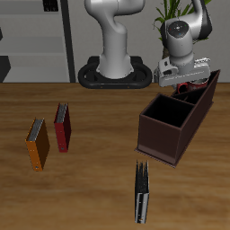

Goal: Place the red mug into the left desk caddy's left compartment

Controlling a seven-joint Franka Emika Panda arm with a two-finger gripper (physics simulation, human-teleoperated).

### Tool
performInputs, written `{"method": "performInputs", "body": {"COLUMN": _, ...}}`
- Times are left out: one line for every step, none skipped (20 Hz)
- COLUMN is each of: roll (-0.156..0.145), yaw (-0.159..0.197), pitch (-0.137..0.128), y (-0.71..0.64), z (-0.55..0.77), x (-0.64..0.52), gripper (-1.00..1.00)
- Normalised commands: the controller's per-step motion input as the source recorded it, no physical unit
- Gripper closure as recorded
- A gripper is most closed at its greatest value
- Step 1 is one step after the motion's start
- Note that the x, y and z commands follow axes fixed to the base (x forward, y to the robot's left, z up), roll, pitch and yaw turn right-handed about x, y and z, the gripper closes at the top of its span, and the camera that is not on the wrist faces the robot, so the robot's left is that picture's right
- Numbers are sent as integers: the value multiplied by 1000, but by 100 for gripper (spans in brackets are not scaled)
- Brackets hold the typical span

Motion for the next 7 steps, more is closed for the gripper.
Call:
{"method": "performInputs", "body": {"roll": 72, "yaw": 22, "pitch": -24, "y": 106, "z": -134, "x": -37, "gripper": -100}}
{"method": "performInputs", "body": {"roll": -14, "yaw": 12, "pitch": -2, "y": 61, "z": -64, "x": -98, "gripper": -100}}
{"method": "performInputs", "body": {"roll": -2, "yaw": -10, "pitch": 41, "y": 11, "z": -70, "x": -48, "gripper": -100}}
{"method": "performInputs", "body": {"roll": 26, "yaw": 30, "pitch": 30, "y": 76, "z": -67, "x": -77, "gripper": -100}}
{"method": "performInputs", "body": {"roll": 0, "yaw": 0, "pitch": 0, "y": 4, "z": 15, "x": 34, "gripper": -100}}
{"method": "performInputs", "body": {"roll": -28, "yaw": 37, "pitch": 3, "y": -33, "z": 0, "x": -14, "gripper": -100}}
{"method": "performInputs", "body": {"roll": 0, "yaw": 0, "pitch": 0, "y": 10, "z": 8, "x": 73, "gripper": -100}}
